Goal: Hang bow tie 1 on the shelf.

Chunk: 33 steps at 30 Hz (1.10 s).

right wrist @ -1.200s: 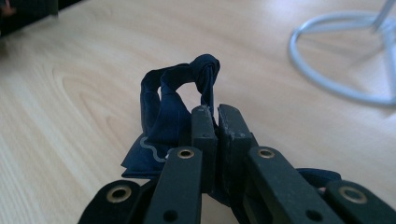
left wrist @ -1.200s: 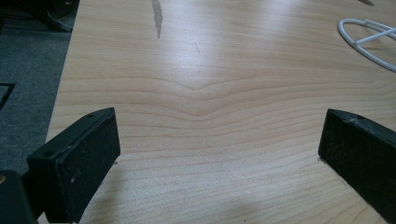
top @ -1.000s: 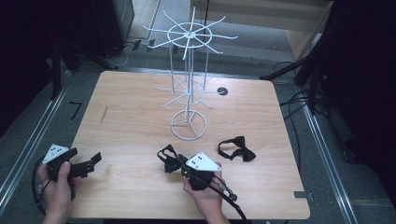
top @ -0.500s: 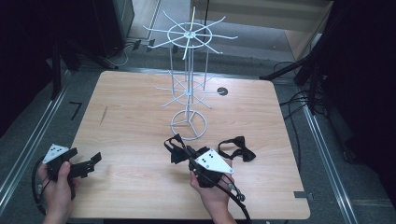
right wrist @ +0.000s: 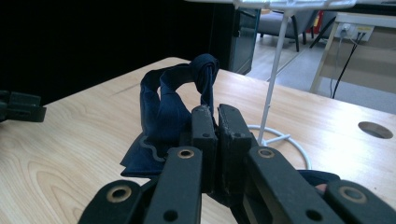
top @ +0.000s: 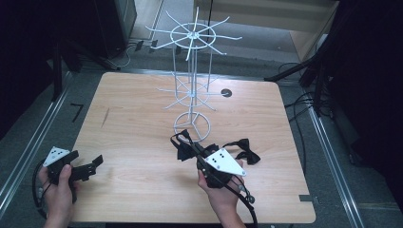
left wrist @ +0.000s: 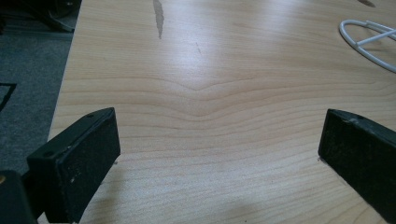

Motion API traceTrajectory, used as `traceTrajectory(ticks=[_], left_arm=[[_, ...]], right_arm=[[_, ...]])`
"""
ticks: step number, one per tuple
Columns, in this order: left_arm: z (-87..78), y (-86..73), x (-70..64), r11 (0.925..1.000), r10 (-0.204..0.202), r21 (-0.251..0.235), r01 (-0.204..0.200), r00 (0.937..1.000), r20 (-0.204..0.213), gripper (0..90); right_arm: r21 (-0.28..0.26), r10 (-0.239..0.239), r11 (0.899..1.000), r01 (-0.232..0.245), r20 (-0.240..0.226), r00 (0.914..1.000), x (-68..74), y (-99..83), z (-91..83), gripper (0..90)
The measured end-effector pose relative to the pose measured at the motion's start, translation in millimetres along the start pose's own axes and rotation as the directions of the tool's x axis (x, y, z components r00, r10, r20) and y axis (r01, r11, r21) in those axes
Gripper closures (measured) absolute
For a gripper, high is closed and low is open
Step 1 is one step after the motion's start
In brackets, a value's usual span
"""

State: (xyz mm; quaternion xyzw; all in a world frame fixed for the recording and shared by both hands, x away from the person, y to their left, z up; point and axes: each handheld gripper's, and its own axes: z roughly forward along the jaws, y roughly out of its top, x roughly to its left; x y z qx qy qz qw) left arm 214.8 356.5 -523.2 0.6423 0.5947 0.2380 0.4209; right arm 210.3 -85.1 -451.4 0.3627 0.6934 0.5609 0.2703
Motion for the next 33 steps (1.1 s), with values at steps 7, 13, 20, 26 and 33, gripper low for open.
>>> traceTrajectory(ticks=[7, 13, 20, 26, 33], left_arm=[[-0.3, -0.2, 0.0, 1.0000, 0.001, -0.004, -0.001, 1.0000, 0.002, 0.0], [-0.3, -0.2, 0.0, 1.0000, 0.001, -0.004, -0.001, 1.0000, 0.002, 0.0], [-0.4, 0.0, 0.1, 1.0000, 0.001, 0.000, -0.001, 1.0000, 0.003, 0.0], [-0.1, -0.1, 0.0, 1.0000, 0.001, -0.002, 0.000, 1.0000, 0.002, 0.0], [-0.1, 0.0, 0.0, 1.0000, 0.000, -0.001, 0.000, 1.0000, 0.004, 0.0]], right_arm=[[-0.027, 0.005, 1.000, -0.004, 0.005, 1.0000, -2.7, 10.2, -3.6, 87.1], [-0.049, 0.005, 0.999, -0.005, 0.007, 1.0000, -2.9, 18.1, -6.3, 87.1], [-0.078, 0.006, 0.997, -0.005, 0.010, 0.9999, -3.9, 28.2, -9.3, 87.1], [-0.090, 0.004, 0.996, -0.003, 0.014, 0.9999, -4.4, 32.7, -9.7, 87.1], [-0.102, 0.003, 0.995, -0.001, 0.018, 0.9998, -5.2, 39.0, -8.8, 87.1]])
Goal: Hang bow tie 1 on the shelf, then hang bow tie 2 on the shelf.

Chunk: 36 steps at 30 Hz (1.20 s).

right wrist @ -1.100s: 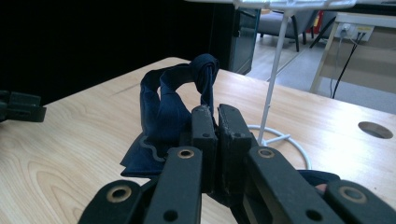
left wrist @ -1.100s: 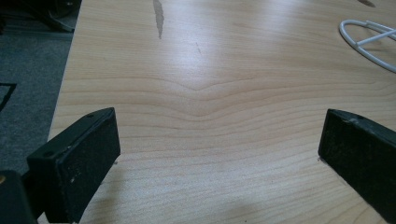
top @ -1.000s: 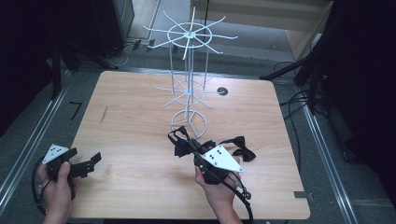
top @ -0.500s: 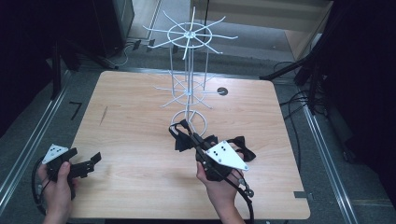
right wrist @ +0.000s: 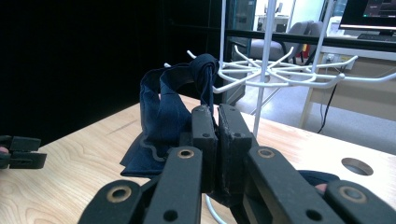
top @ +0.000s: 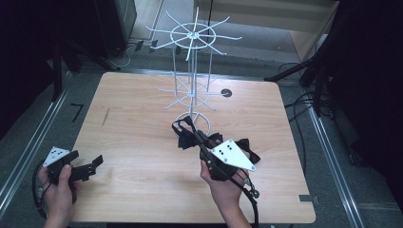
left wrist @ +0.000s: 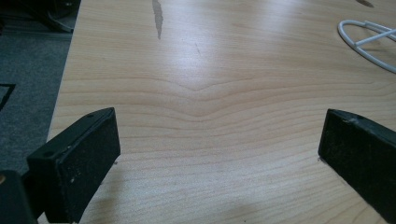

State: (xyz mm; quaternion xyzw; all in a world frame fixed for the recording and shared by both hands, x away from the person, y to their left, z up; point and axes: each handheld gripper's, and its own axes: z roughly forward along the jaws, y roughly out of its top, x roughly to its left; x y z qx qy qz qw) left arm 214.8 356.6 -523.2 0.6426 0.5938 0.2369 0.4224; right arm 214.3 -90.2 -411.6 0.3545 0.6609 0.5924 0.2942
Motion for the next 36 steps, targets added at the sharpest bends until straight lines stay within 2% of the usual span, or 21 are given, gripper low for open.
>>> traceTrajectory(ticks=[20, 36], left_arm=[[0.4, 0.2, 0.0, 1.0000, 0.000, 0.006, 0.000, 1.0000, -0.001, 0.0], [0.0, 0.0, 0.0, 1.0000, -0.001, 0.008, 0.001, 1.0000, 0.001, 0.0]], right_arm=[[0.003, 0.009, 1.000, -0.009, 0.020, 0.9998, -5.8, 4.4, 7.4, 87.0], [0.044, 0.020, 0.999, -0.023, 0.075, 0.9970, -14.0, -3.7, 26.2, 86.8]])
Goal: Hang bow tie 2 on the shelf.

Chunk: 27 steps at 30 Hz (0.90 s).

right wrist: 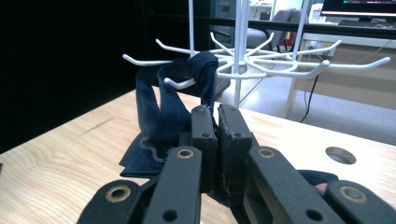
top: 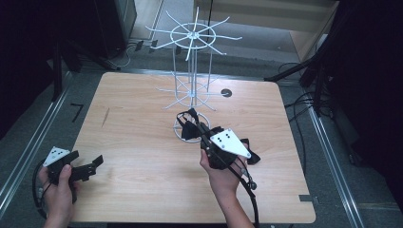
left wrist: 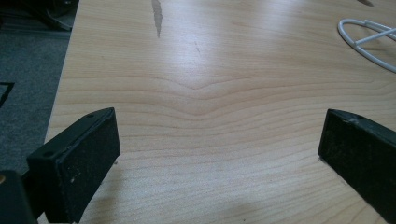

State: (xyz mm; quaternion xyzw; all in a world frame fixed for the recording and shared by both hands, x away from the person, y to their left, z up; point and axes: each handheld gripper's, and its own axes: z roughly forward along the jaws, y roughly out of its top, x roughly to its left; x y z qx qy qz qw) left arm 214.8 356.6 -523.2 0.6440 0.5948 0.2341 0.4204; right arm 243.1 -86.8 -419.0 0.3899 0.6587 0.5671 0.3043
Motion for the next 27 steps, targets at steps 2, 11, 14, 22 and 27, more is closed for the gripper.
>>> traceTrajectory(ticks=[2, 11, 14, 22, 27], left_arm=[[0.1, 0.0, 0.0, 1.0000, -0.001, -0.001, 0.001, 1.0000, 0.000, 0.0], [0.3, 0.1, 0.2, 1.0000, -0.001, 0.003, 0.001, 1.0000, 0.003, 0.0], [0.5, 0.1, -0.1, 1.0000, -0.004, 0.001, 0.004, 1.0000, 0.004, 0.0], [0.7, 0.1, -0.1, 1.0000, -0.004, 0.000, 0.004, 1.0000, 0.005, 0.0], [0.8, 0.3, -0.1, 1.0000, 0.000, 0.004, 0.000, 1.0000, 0.005, 0.0]], right_arm=[[0.007, 0.000, 1.000, 0.000, 0.004, 1.0000, 1.1, -1.6, 3.8, 86.6], [0.004, 0.006, 1.000, -0.006, 0.027, 0.9996, 4.9, -4.2, 11.9, 84.8], [0.009, -0.004, 1.000, 0.004, 0.034, 0.9994, 6.1, -5.0, 14.8, 82.6], [0.043, 0.026, 0.999, -0.028, 0.046, 0.9986, 0.2, -9.2, 26.8, 84.7], [0.020, 0.058, 0.998, -0.059, 0.035, 0.9977, -0.6, 0.7, 27.6, 85.8]])
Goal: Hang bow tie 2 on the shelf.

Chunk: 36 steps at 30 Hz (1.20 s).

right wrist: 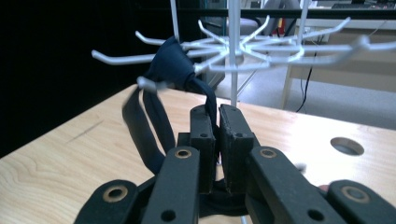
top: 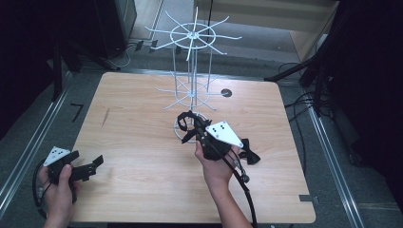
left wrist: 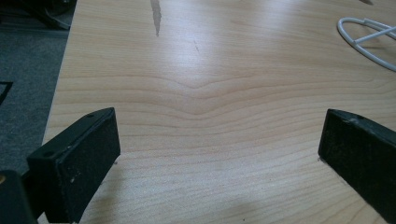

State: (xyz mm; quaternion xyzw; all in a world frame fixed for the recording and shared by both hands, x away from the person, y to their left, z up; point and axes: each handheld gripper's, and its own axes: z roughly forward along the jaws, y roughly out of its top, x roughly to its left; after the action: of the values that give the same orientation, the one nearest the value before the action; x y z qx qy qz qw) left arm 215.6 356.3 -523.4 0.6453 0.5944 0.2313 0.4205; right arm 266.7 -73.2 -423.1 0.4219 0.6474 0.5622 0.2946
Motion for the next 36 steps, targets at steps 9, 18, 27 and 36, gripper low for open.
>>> traceTrajectory(ticks=[9, 18, 27, 36], left_arm=[[-0.4, -0.2, 0.2, 1.0000, -0.002, -0.003, 0.002, 1.0000, 0.000, 0.0], [-0.1, -0.2, 0.1, 1.0000, -0.003, -0.003, 0.003, 1.0000, 0.002, 0.0], [-0.1, -0.2, -0.3, 1.0000, 0.000, -0.004, 0.000, 1.0000, -0.003, 0.0], [-0.8, -0.3, -0.3, 1.0000, 0.005, -0.002, -0.005, 1.0000, -0.003, 0.0]], right_arm=[[0.053, 0.035, 0.998, -0.037, 0.028, 0.9990, -4.5, 4.5, 17.7, 85.5], [0.035, 0.044, 0.998, -0.043, -0.023, 0.9988, -11.0, -5.9, 17.4, 58.3], [0.017, 0.052, 0.999, -0.050, -0.075, 0.9959, -24.0, -11.6, 0.0, 42.3], [0.016, 0.043, 0.999, -0.043, -0.052, 0.9977, -42.9, -23.0, -20.4, 41.0]])
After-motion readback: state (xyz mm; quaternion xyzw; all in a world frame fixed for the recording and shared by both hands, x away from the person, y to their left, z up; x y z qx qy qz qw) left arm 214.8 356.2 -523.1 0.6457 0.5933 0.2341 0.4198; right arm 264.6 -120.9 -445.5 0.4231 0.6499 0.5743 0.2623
